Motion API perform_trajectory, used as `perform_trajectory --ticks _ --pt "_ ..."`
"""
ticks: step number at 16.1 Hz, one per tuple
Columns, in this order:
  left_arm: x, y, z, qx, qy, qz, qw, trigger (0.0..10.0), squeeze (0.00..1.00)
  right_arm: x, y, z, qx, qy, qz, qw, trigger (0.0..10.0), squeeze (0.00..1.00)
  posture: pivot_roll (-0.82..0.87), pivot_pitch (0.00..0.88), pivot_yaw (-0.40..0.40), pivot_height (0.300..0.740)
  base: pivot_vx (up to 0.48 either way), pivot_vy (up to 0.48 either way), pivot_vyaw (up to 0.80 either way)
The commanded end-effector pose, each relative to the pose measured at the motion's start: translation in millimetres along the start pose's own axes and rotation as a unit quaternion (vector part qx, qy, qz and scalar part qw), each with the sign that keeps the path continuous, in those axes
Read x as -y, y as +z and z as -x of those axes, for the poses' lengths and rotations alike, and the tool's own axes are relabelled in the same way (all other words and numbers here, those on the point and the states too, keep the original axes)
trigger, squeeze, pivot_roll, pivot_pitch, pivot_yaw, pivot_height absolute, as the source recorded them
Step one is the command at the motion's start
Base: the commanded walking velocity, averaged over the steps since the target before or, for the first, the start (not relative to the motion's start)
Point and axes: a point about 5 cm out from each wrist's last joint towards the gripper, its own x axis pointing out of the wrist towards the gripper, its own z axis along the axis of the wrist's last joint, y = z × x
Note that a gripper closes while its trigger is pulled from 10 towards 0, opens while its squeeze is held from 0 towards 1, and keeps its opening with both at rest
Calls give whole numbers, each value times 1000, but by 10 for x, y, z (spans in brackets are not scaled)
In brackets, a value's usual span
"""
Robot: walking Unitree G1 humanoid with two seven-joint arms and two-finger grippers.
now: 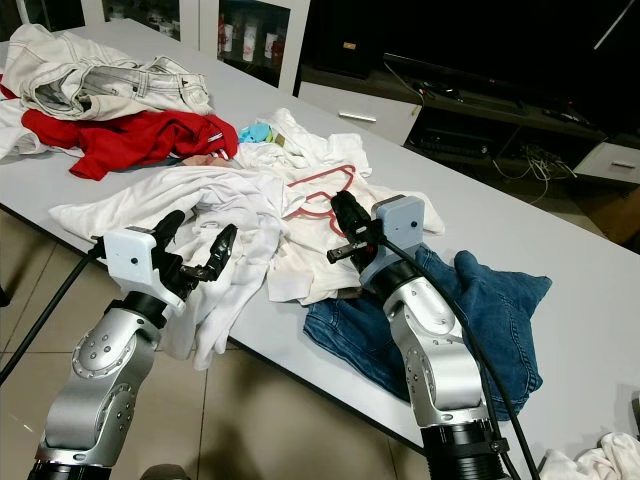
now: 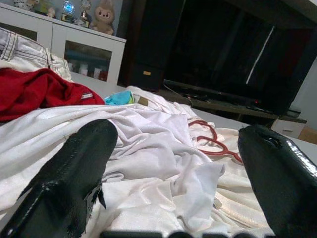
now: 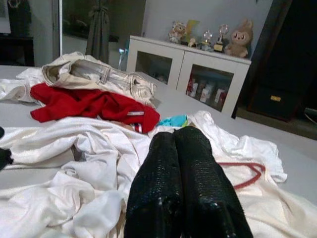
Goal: Hang hanger
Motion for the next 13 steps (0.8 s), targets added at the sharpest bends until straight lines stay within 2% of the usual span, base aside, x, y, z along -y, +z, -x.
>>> perform_trajectory --ticks 1,6,8,13 --pt "80 38 -36 5 -14 0 1000 10000 0 55 -4 21 -2 -10 1 1000 10000 0 290 0 -224 740 0 0 0" --pt "81 30 -10 5 -4 1 1000 10000 0 -11 -44 -4 -6 3 -5 1000 10000 0 308 0 -229 740 0 0 0" --pt "87 56 -22 8 -8 -4 1000 10000 0 -2 -18 -48 1 -2 -8 1000 10000 0 307 0 -229 740 0 0 0" --pt "125 37 -19 3 -14 0 1000 10000 0 -3 -36 -29 0 -6 -8 1000 10000 0 298 0 -219 740 0 0 0"
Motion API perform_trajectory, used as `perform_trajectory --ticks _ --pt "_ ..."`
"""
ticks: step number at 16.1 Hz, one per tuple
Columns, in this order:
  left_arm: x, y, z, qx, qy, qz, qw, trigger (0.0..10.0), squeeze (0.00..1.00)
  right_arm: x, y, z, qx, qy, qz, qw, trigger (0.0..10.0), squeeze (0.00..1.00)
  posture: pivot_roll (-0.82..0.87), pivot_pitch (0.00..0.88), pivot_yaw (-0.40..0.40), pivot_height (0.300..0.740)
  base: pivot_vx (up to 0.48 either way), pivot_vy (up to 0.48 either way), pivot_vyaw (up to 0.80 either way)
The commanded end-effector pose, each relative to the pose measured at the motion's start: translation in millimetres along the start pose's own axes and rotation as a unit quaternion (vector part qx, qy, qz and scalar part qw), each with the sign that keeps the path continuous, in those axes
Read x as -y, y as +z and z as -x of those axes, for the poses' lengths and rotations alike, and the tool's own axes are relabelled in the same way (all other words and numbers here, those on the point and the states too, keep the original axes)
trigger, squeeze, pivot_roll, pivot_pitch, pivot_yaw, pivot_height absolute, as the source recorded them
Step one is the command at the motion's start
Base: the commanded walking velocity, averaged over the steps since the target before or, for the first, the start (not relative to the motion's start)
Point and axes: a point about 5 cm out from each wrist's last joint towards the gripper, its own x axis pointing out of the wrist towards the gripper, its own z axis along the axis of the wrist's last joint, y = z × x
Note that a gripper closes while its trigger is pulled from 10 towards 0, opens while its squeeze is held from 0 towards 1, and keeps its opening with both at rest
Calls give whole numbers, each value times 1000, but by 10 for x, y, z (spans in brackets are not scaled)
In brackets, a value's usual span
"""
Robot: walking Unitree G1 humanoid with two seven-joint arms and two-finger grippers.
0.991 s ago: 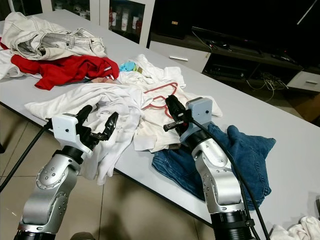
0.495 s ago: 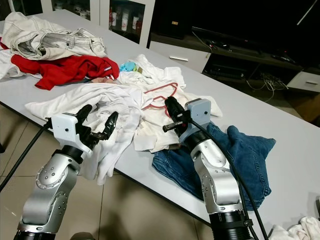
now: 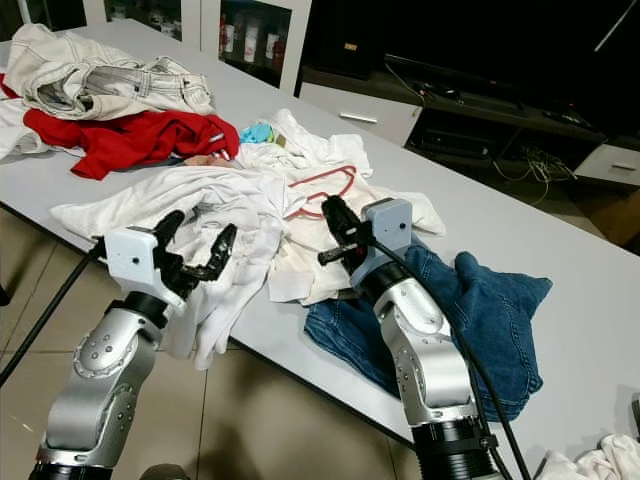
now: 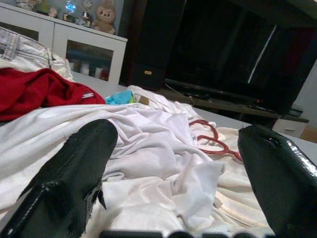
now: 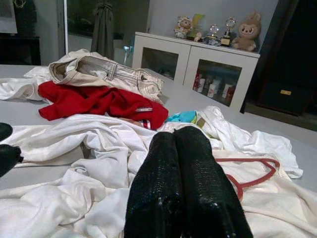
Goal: Hang hanger
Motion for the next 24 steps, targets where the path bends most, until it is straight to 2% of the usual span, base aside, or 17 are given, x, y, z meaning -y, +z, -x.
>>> perform_trajectory --ticks 1,4,8,12,16,24 --pt "98 35 -34 6 -16 2 1000 10000 0 78 26 22 7 -18 6 1000 10000 0 282 0 -216 740 0 0 0" --pt "149 42 -145 12 -23 10 1000 10000 0 109 40 30 7 -23 14 1000 10000 0 218 0 -208 740 0 0 0" --pt "270 -23 -172 1 -49 27 998 10000 0 157 42 135 10 -53 21 998 10000 0 146 0 -169 740 0 0 0" --pt "242 0 -290 -1 -65 22 998 10000 0 154 4 213 15 -86 17 996 10000 0 83 0 -113 740 0 0 0" --pt "315 -6 -372 0 -89 22 996 10000 0 177 1 263 20 -109 20 994 10000 0 38 0 -86 740 0 0 0" --pt "316 -48 -387 -10 -106 8 994 10000 0 245 -135 437 -1 -145 31 989 10000 0 -4 0 -58 740 0 0 0"
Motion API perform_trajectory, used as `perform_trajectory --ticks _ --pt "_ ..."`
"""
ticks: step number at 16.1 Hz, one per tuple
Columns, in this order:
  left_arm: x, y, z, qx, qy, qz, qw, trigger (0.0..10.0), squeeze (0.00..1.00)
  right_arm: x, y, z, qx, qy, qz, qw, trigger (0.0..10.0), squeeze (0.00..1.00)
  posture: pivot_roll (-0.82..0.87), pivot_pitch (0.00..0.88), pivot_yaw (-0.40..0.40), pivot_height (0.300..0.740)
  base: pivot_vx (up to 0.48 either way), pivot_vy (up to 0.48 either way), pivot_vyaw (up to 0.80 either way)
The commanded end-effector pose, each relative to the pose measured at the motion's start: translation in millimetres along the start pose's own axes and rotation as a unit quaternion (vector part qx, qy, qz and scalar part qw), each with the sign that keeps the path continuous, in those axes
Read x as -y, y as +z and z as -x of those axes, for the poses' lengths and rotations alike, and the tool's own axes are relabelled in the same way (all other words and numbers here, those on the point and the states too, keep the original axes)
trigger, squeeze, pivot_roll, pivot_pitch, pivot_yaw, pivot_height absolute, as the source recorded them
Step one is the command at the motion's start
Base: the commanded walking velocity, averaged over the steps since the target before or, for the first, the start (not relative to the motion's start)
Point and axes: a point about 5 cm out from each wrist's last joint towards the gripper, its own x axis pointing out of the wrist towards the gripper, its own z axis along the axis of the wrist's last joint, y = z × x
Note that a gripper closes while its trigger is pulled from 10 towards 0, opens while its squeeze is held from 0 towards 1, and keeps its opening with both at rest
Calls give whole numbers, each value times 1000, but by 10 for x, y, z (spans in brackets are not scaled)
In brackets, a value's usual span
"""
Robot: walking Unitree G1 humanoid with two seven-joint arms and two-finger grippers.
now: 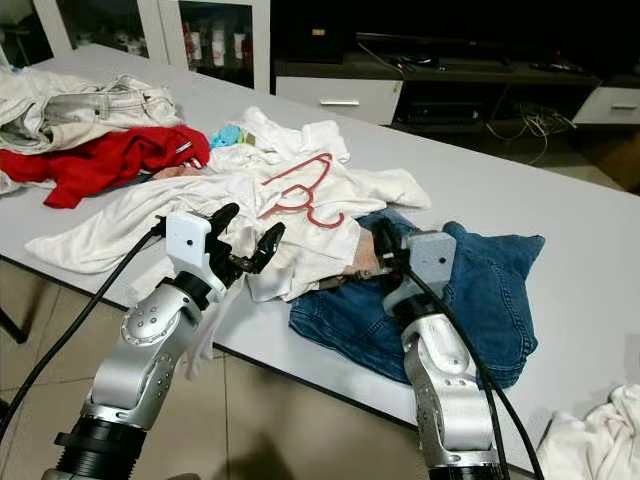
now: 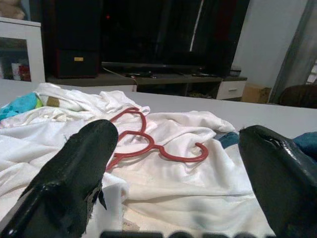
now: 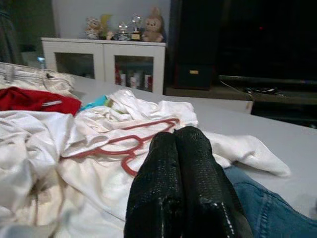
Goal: Hang hanger
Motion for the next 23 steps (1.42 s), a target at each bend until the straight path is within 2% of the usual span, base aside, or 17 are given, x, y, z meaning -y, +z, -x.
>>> perform_trajectory --ticks 1,8,14,23 --pt "38 22 -37 3 -12 -6 1000 10000 0 30 -15 22 1 -10 4 1000 10000 0 -4 0 -58 740 0 0 0" --pt "-8 24 -32 3 -7 -12 1000 10000 0 44 -52 -113 -10 -21 0 1000 10000 0 13 0 -58 740 0 0 0" --pt "-41 -4 -4 -10 -18 -35 999 10000 0 73 -76 -99 -13 -15 6 1000 10000 0 13 0 -54 740 0 0 0" --pt "16 -26 -7 -13 -28 -30 999 10000 0 99 -71 -57 -15 -19 8 1000 10000 0 -1 0 -54 740 0 0 0"
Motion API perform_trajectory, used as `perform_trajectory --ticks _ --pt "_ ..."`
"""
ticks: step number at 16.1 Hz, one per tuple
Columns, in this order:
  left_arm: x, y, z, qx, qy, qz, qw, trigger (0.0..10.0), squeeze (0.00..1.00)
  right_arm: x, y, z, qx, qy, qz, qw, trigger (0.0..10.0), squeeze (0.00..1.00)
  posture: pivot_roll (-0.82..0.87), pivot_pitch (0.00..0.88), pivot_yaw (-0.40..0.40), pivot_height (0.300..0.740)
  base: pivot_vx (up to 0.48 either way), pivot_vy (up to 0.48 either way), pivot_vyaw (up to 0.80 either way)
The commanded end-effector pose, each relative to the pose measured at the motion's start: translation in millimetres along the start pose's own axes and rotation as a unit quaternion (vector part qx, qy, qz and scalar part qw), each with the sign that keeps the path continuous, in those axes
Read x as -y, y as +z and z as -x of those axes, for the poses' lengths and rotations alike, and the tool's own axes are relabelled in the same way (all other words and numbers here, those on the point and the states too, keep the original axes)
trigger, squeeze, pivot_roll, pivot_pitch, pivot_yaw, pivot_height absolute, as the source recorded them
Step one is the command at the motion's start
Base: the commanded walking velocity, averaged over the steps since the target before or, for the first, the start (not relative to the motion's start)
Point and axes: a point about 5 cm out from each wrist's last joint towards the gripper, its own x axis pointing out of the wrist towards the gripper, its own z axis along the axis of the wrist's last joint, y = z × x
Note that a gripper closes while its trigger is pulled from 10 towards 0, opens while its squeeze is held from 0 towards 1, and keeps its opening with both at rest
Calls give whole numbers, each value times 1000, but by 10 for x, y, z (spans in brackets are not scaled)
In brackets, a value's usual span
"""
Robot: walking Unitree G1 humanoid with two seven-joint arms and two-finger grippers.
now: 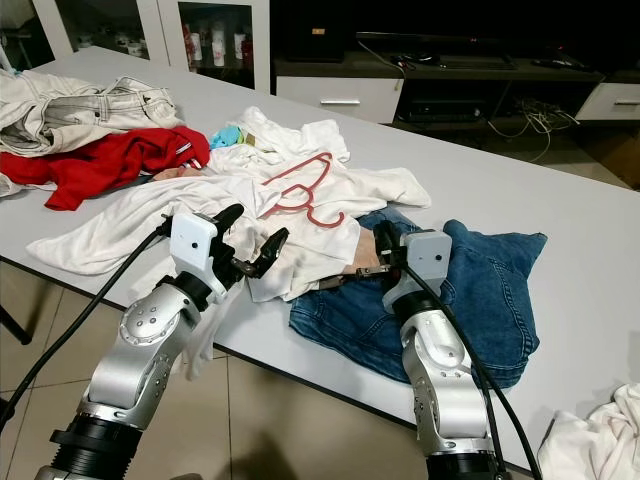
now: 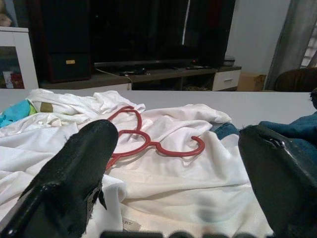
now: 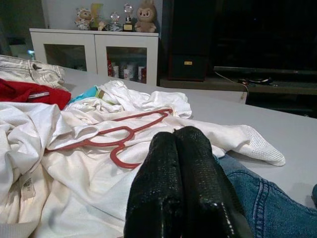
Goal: Hang hanger
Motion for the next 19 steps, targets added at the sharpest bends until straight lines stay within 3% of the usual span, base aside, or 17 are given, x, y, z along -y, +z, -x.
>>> perform_trajectory --ticks 1,9,19 --pt "36 -24 -21 -6 -8 0 1000 10000 0 54 25 18 4 -9 7 1000 10000 0 -1 0 -54 740 0 0 0" --pt "32 -24 -15 -6 -4 -1 1000 10000 0 64 67 -58 5 -2 11 1000 10000 0 5 0 -58 740 0 0 0" --pt "34 -43 9 -8 1 3 1000 10000 0 58 60 -10 2 3 13 1000 10000 0 -4 0 -58 740 0 0 0"
